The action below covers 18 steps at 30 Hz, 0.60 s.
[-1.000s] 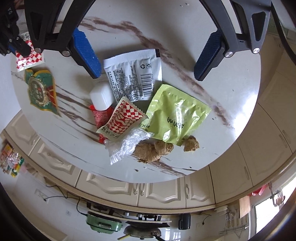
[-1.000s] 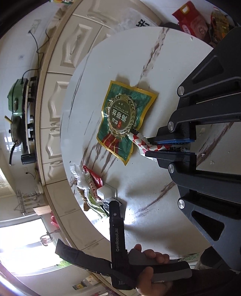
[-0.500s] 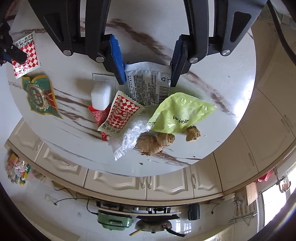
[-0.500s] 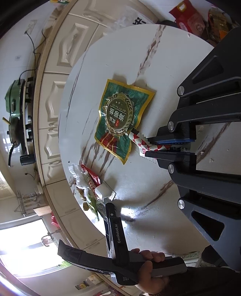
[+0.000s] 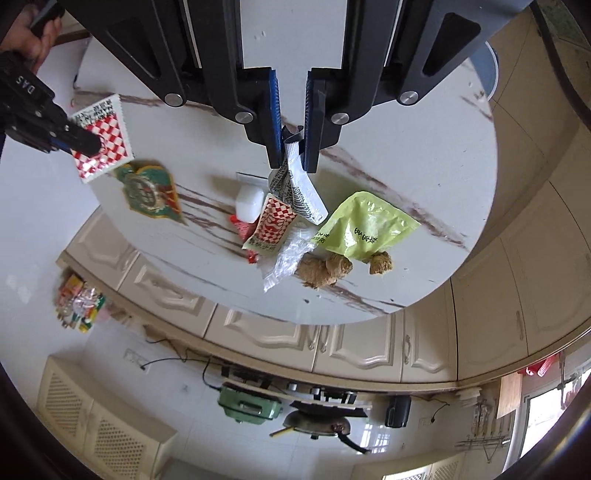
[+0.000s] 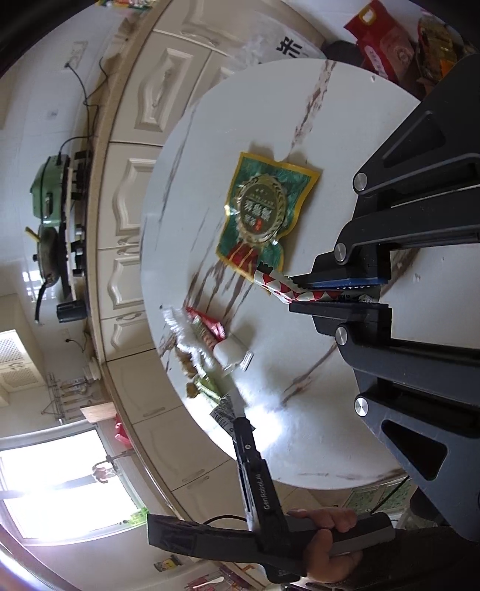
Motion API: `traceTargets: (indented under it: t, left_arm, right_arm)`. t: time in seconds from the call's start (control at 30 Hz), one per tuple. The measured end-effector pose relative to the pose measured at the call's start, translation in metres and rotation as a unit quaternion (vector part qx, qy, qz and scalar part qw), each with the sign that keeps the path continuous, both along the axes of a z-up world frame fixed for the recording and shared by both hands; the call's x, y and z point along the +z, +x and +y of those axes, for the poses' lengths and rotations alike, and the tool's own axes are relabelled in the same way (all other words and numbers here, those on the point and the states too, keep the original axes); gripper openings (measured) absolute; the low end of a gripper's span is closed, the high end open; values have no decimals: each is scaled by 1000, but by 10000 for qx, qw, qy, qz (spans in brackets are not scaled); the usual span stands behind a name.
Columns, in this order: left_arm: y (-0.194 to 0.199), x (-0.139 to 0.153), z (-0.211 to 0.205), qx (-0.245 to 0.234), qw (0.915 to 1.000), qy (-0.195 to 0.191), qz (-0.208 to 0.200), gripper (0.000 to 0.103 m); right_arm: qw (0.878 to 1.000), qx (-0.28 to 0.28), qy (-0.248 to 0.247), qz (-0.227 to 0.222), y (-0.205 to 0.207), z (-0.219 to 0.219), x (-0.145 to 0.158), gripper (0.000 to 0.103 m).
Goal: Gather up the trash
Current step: 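Carry the strip and white wrapper over the blue bucket and open both grippers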
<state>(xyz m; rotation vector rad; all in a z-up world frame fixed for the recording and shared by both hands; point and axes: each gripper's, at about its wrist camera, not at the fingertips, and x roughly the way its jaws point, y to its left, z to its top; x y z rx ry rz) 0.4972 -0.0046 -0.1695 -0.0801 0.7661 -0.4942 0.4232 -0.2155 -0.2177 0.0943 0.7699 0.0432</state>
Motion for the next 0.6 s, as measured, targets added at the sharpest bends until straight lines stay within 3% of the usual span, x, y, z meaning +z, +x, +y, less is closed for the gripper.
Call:
traceTargets:
  t: [0.3,0.6]
  left_arm:
    - [-56,31,72,92,9994,-293,-175,6]
    - [-110,38,207,854,9955,-347,-227,6]
  right_arm:
    - [9985,483,-87,-246,20,75,27,7]
    - [9876,1556,-49,-207,84,222,14,7]
